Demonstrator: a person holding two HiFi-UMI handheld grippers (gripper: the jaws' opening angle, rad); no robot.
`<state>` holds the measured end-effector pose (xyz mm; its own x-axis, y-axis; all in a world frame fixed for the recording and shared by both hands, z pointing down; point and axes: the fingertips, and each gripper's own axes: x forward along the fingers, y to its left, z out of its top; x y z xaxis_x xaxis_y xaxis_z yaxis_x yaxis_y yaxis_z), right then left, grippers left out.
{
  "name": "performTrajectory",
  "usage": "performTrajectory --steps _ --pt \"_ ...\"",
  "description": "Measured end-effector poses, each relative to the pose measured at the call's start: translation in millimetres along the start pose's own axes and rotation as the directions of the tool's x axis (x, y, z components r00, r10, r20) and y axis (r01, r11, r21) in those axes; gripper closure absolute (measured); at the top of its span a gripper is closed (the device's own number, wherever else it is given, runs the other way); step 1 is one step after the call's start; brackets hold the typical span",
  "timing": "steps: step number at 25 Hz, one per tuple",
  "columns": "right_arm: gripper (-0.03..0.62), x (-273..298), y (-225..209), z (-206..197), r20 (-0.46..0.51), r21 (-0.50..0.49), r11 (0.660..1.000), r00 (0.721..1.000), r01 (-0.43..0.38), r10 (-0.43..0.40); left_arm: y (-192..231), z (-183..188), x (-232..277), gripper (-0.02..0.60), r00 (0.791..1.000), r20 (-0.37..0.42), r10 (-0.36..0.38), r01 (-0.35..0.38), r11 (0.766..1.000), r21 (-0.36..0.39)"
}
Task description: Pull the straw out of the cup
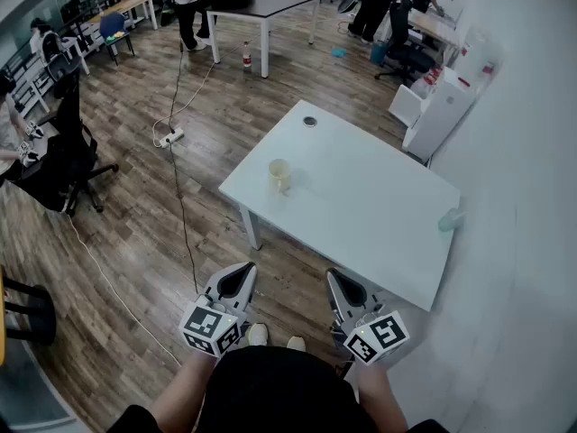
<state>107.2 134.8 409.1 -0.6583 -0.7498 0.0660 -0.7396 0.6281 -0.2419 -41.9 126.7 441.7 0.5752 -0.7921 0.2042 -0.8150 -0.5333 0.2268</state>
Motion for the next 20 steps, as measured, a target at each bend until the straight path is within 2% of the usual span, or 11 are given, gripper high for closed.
performTrajectory --steps 3,8,20 --pt "0.574 3.1 4.0 -1.1 0.000 -0.004 1.000 1.000 0.008 -0.008 6.0 0.0 -3.3 0.568 1.000 0.012 -0.003 0.004 0.999 -0.039" --pt "0.574 6.8 11.6 -0.7 0.010 0.005 1.000 1.000 0.008 -0.008 13.3 0.6 -10.9 0.568 1.000 0.011 -0.009 0.010 1.000 -0.024" --pt "0.572 18.7 25.4 -7.9 0.020 0.037 0.999 0.999 0.040 -0.041 39.2 0.0 -25.4 0.568 0.999 0.018 -0.028 0.029 0.998 -0.047"
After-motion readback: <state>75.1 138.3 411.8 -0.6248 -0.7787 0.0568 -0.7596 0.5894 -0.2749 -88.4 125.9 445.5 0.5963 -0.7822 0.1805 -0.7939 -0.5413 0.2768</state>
